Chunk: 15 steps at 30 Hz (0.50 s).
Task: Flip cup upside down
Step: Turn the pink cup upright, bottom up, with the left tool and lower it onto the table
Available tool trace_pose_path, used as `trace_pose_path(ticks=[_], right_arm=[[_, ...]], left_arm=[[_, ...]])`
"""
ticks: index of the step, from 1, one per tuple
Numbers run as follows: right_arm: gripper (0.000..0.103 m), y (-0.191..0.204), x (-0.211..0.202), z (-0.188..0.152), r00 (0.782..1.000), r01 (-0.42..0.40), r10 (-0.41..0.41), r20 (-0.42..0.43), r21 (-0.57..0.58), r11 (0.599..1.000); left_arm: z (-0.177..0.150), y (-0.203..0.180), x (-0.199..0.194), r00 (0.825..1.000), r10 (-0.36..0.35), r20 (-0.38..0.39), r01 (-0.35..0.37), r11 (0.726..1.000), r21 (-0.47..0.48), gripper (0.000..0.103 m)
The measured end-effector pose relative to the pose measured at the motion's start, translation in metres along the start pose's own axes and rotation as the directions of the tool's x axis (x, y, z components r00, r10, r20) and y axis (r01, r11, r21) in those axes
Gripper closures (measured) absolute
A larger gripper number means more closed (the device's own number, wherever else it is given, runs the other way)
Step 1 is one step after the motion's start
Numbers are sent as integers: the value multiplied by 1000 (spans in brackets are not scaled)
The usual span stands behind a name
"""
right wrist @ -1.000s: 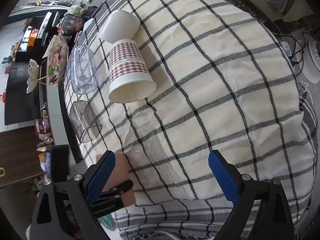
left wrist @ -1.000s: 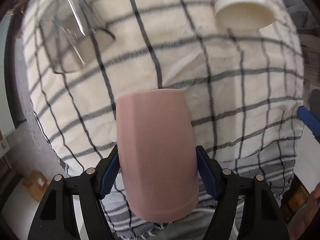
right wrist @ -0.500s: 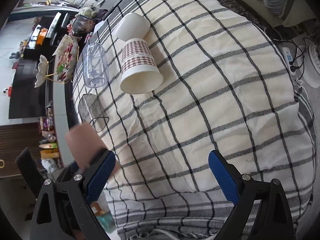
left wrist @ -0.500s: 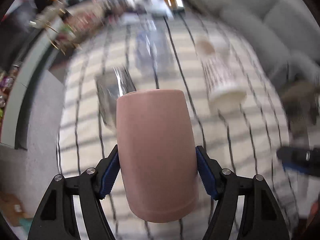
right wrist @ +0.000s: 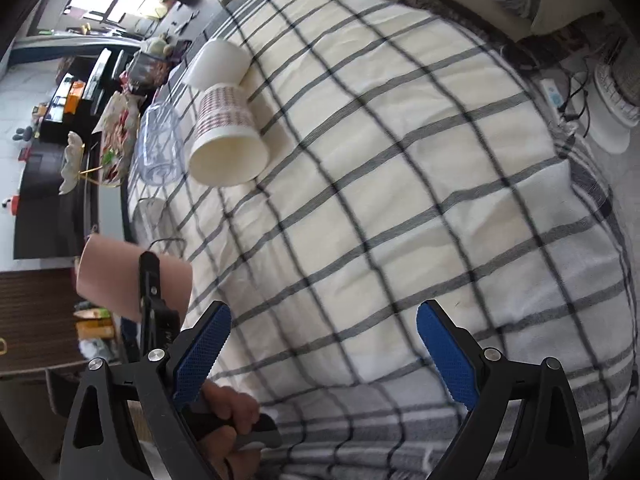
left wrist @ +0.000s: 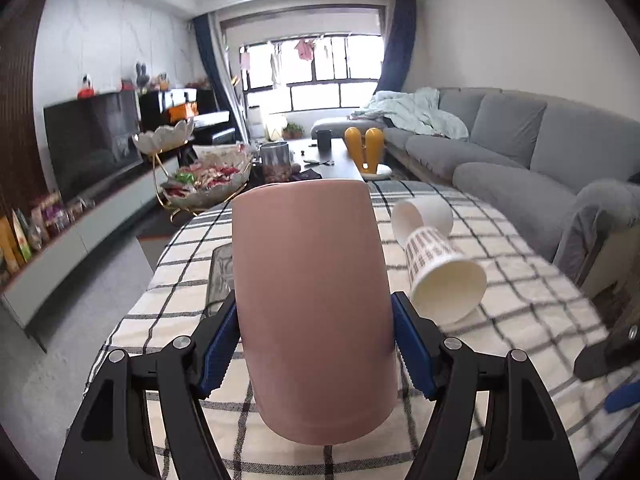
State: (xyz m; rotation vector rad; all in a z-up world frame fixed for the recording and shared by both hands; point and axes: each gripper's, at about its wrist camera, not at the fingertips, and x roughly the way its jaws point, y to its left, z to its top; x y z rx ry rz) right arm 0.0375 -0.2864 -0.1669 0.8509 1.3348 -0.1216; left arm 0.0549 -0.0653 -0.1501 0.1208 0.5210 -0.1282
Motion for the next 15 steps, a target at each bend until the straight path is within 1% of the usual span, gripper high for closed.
trace_pose_path(ticks=[1, 3, 4, 6, 9, 12, 15], right_arm=[[9, -4, 3, -1, 1000, -9, 9, 2, 11, 1000], [9, -11, 9, -3, 1000, -28, 28, -2, 28, 999], [9, -13, 12, -3, 1000, -29, 29, -1, 29, 999], [9, -18, 16, -5, 999, -41, 41, -8, 46, 998], [9, -23, 18, -7, 999, -51, 52, -15, 57, 997], [9, -24, 16, -9, 999, -51, 52, -16, 59, 997], [9, -22, 11, -12, 998, -57, 57, -10, 50, 997]], left_arm=[[-4, -2, 3, 1000, 2, -6, -2, 1000, 6, 31], [-9, -6, 10, 1000, 29, -10, -29, 1000, 11, 31], [-11, -7, 14, 999, 43, -24, -42, 999, 11, 31], [-12, -2, 26, 995, 55, -78, -57, 998, -27, 31], [-12, 3, 36, 990, 71, -119, -78, 995, -54, 31], [-14, -5, 36, 990, 78, -120, -81, 996, -23, 31], [-16, -5, 32, 988, 74, -136, -77, 997, -17, 31]])
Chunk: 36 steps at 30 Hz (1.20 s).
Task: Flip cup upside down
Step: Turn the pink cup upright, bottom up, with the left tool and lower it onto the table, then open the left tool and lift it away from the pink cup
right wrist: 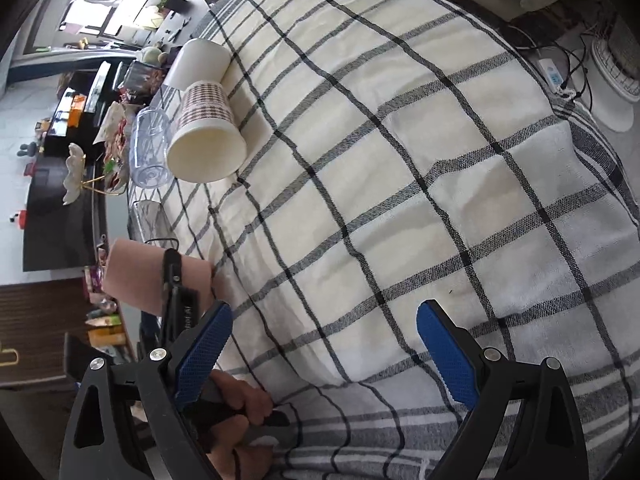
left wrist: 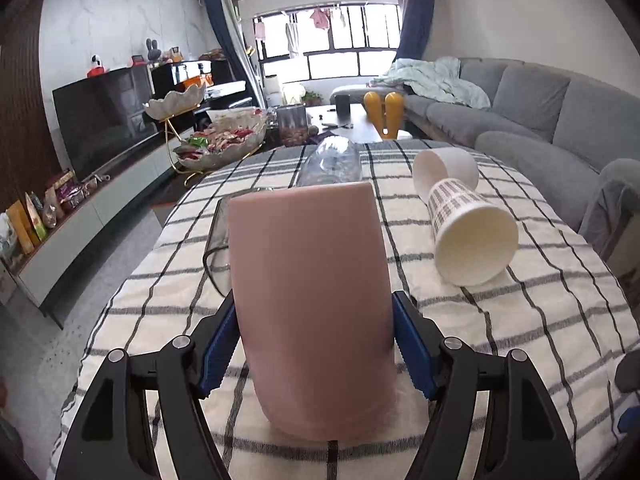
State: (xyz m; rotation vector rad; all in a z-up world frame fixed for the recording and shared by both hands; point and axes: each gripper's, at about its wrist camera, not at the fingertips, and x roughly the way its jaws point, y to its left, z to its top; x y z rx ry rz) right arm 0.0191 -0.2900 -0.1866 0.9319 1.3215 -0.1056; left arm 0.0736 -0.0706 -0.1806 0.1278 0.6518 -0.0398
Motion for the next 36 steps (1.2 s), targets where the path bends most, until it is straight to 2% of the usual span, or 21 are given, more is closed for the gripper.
trace_pose_path(ticks=[10, 13, 19, 25, 29, 31, 36], right_arm=[[9, 8, -9, -6, 1000, -13, 14, 14, -31, 999], [9, 9, -12, -7, 1000, -11, 12, 26, -39, 999], [9, 21, -31, -14, 996, -6, 14, 85, -99, 995], [9, 45, -60, -22, 984, 26, 9, 178, -197, 980], [9, 73, -86, -36, 955, 105, -12, 297, -298, 949], [9, 90, -102, -46, 923, 171, -23, 384, -353, 920], [9, 116, -127, -68, 841, 293, -21, 541, -421, 858]], left_arm=[[-11, -1, -5, 997, -17, -73, 18, 1000, 13, 31], [-12, 0, -10, 995, -26, -95, 27, 1000, 13, 27], [-6, 7, -31, 992, -48, -117, 49, 999, 3, 16], [4, 18, -53, 981, -51, -186, 55, 998, 13, 15], [14, 31, -72, 970, -68, -232, 72, 997, 8, 15], [19, 40, -85, 967, -75, -245, 75, 997, -13, 15], [38, 64, -116, 971, -61, -231, 50, 997, -53, 11]])
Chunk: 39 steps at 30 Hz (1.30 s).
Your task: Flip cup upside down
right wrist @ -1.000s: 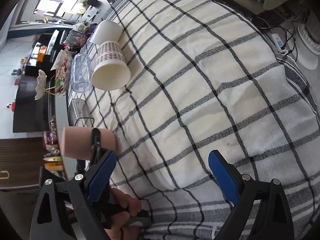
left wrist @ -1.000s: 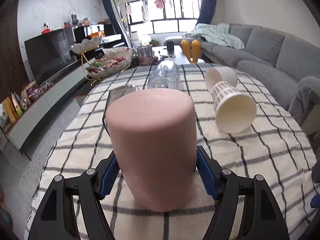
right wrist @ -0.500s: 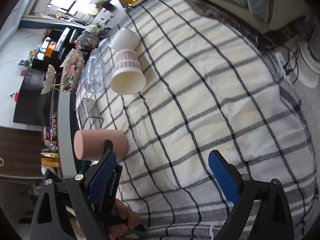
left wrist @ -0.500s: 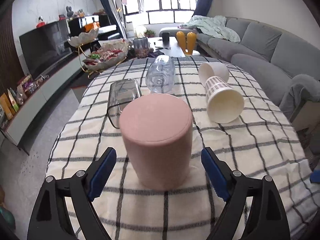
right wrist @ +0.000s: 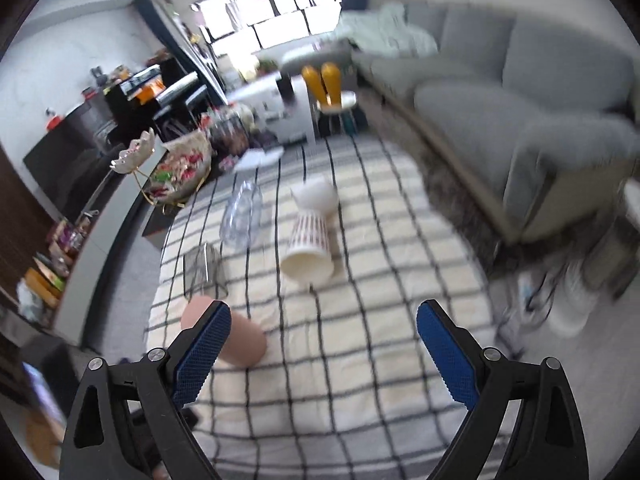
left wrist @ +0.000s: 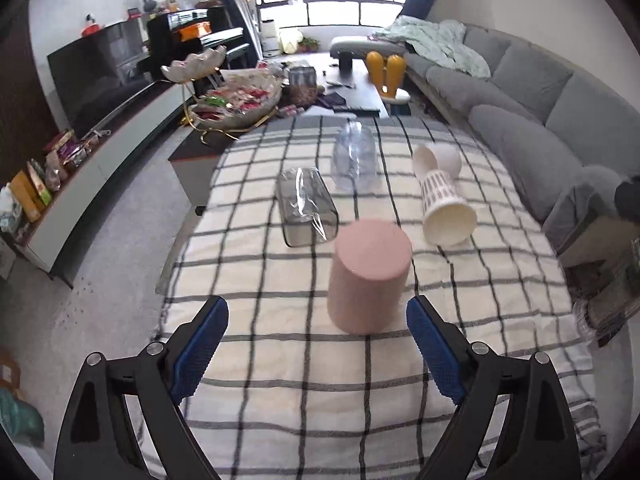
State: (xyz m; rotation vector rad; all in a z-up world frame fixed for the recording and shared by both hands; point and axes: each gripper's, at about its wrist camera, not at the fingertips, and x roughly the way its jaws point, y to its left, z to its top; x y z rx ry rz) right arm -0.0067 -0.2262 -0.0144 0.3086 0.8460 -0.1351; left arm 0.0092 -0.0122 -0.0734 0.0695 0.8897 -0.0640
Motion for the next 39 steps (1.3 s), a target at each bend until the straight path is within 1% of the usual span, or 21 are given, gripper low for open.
trace_pose_path(ticks=[3, 6, 11, 14, 18, 27, 39], right_arm=[[9, 6, -11, 2, 999, 23, -21, 49, -37, 999], [9, 9, -16, 4, 996, 47, -43, 73, -58, 997], [9, 11, -22, 1, 994, 82, -76, 77, -71, 994], [9, 10, -20, 0, 991, 112, -107, 76, -76, 991], [9, 13, -20, -5, 986, 143, -134, 97, -99, 985], [9, 16, -22, -9, 986, 143, -131, 104, -115, 983], [9, 18, -23, -10, 986, 140, -127, 108, -119, 983]], left_arm=[[7, 10, -12, 1000, -16, -17, 15, 999, -38, 11], [16, 14, -22, 999, -24, -26, 23, 998, -53, 11], [24, 16, -40, 1000, -23, -7, 22, 998, -66, 11], [26, 18, -48, 1000, -10, -2, 10, 997, -82, 10], [24, 16, -50, 1000, 11, 3, -11, 997, -78, 10], [18, 19, -45, 1000, 20, -9, -21, 996, -86, 10], [18, 18, -40, 1000, 21, -18, -23, 996, -85, 10]])
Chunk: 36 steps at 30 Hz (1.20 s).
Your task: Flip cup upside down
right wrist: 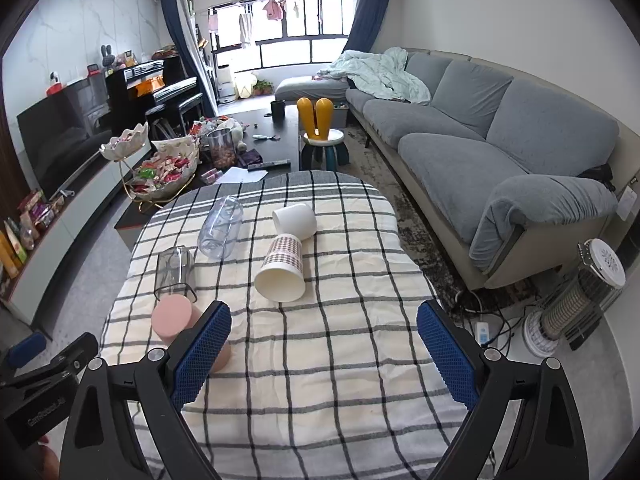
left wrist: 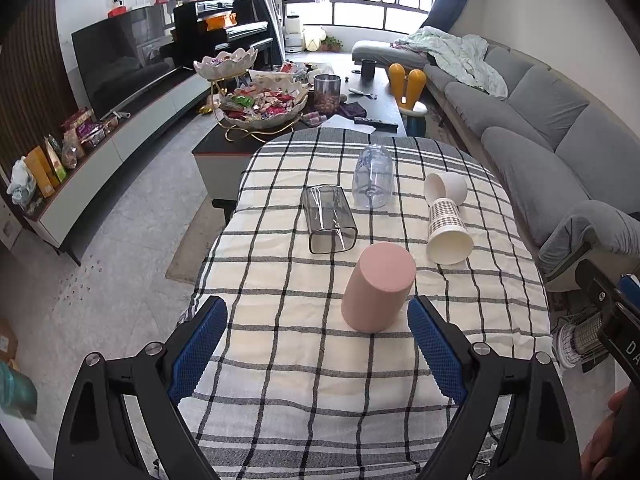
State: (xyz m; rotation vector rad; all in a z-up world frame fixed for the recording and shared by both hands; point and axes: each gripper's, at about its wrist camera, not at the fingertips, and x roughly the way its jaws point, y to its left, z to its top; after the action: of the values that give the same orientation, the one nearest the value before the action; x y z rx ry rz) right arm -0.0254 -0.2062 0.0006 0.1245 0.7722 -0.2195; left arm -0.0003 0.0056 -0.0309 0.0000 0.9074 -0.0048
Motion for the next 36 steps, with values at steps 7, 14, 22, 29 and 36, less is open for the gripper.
trace_pose_path(ticks=[7, 14, 22, 29, 36], right_arm=[[9, 0, 1, 0, 1000, 0, 0, -2, 1, 1000], [9, 0, 1, 0, 1000, 0, 0, -3, 2, 1000], [9, 0, 1, 1, 1000, -1, 1, -4, 2, 1000], [9, 0, 2, 1, 1000, -1, 1, -6, 4, 1000], [9, 0, 1, 1, 1000, -2, 2, -7, 4, 1000]], left_arm=[[-1, 1, 4, 1000, -3, -7, 3, 1000, 3, 10], [-2, 2, 5, 1000, -6, -11, 6, 1000, 3, 10], [-3, 1, 5, 1000, -1, -7, 1, 1000, 5, 10], [-3, 1, 5, 1000, -1, -8, 1, 1000, 7, 10], [-3, 0, 5, 1000, 0, -8, 0, 1000, 7, 10]])
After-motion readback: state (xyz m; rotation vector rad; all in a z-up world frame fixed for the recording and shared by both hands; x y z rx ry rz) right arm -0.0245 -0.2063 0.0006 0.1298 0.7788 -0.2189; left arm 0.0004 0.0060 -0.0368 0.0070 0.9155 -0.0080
